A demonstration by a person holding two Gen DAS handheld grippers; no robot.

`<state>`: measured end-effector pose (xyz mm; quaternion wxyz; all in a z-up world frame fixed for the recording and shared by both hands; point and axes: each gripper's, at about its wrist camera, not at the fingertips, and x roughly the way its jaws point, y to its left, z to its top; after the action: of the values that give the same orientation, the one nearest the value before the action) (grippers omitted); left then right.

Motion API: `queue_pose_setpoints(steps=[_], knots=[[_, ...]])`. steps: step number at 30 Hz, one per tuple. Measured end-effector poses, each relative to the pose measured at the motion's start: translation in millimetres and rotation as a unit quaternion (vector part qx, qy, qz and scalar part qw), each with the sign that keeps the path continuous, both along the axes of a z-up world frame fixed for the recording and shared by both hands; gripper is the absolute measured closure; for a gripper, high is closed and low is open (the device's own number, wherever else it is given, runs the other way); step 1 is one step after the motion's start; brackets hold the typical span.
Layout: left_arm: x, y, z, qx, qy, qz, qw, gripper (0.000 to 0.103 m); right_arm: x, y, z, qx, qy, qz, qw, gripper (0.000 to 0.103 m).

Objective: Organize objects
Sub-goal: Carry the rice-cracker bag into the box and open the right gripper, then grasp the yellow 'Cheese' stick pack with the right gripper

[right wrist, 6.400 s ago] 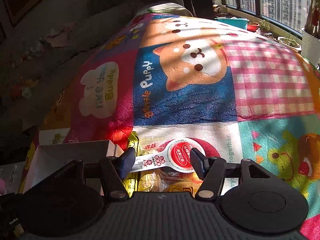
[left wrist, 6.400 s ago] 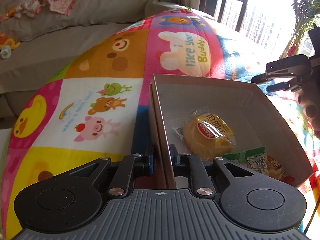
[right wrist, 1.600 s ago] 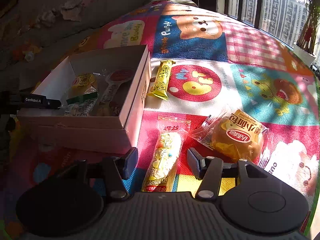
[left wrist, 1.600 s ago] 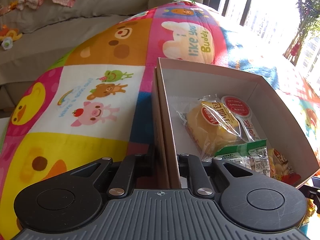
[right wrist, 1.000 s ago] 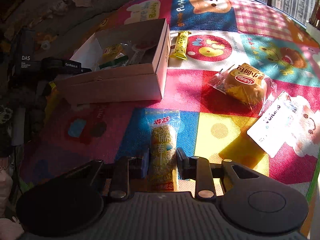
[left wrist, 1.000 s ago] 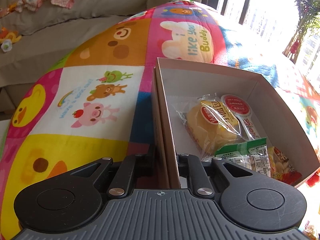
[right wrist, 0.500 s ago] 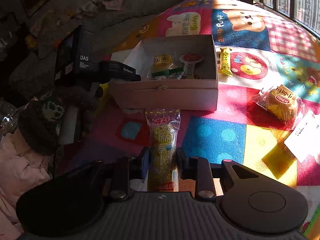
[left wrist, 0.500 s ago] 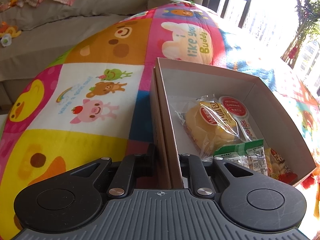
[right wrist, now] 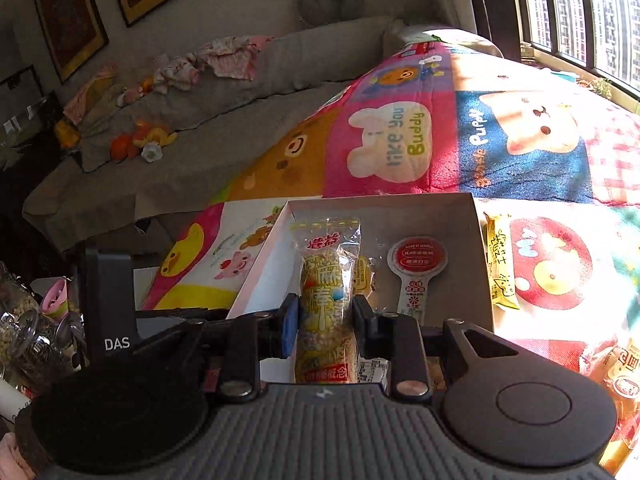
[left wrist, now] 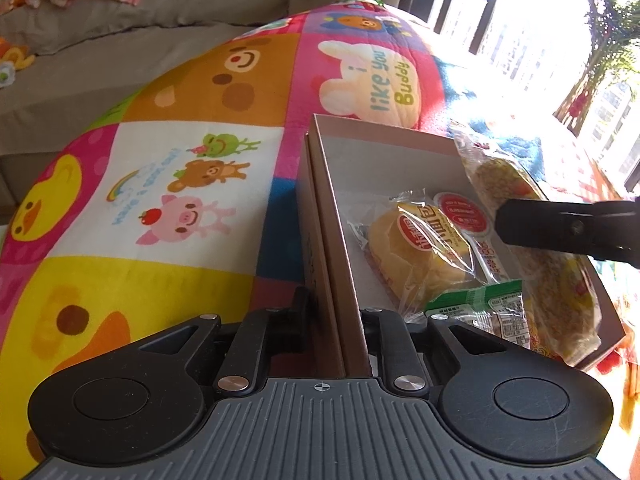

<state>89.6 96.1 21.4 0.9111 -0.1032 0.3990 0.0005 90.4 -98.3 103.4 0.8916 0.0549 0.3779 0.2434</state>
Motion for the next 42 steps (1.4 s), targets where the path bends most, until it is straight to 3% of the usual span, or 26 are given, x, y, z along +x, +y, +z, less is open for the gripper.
queue_pose_setpoints(steps=[5, 9, 13, 19, 25, 32, 38, 42], knots=[[0, 0, 0, 0.001, -0.001, 0.000, 1.0000, 0.084, 48, 32, -24, 0.006, 0.028, -0.008, 1.000, 0.075], [1, 1, 0, -0.003, -0.001, -0.001, 1.0000, 0.084, 71, 46, -40, 0.045, 0.068, -0.011, 0.997, 0.073], [1, 2, -1, -0.004, -0.002, -0.002, 1.0000, 0.084, 74, 48, -42, 0.052, 0.062, -0.008, 0.997, 0.071], [2, 3, -2, -0.004, -0.003, -0.003, 1.0000, 0.084, 61, 10, -19, 0.028, 0.010, -0.028, 0.999, 0.066], [2, 2, -1, -0.002, -0.002, -0.003, 1.0000, 0.084, 63, -62, -8, 0.010, -0.014, -0.105, 0.994, 0.061], [2, -4, 0, 0.017, 0.005, 0.002, 0.9998, 0.086, 89, -125, -23, 0.009, 0.020, -0.167, 0.986, 0.059], [1, -8, 3, 0.031, 0.013, 0.003, 0.9994, 0.087, 133, -119, -53, 0.002, 0.057, -0.156, 0.986, 0.058], [1, -8, 3, 0.029, 0.015, 0.004, 0.9995, 0.087, 153, -115, -75, 0.027, 0.103, -0.141, 0.984, 0.061]])
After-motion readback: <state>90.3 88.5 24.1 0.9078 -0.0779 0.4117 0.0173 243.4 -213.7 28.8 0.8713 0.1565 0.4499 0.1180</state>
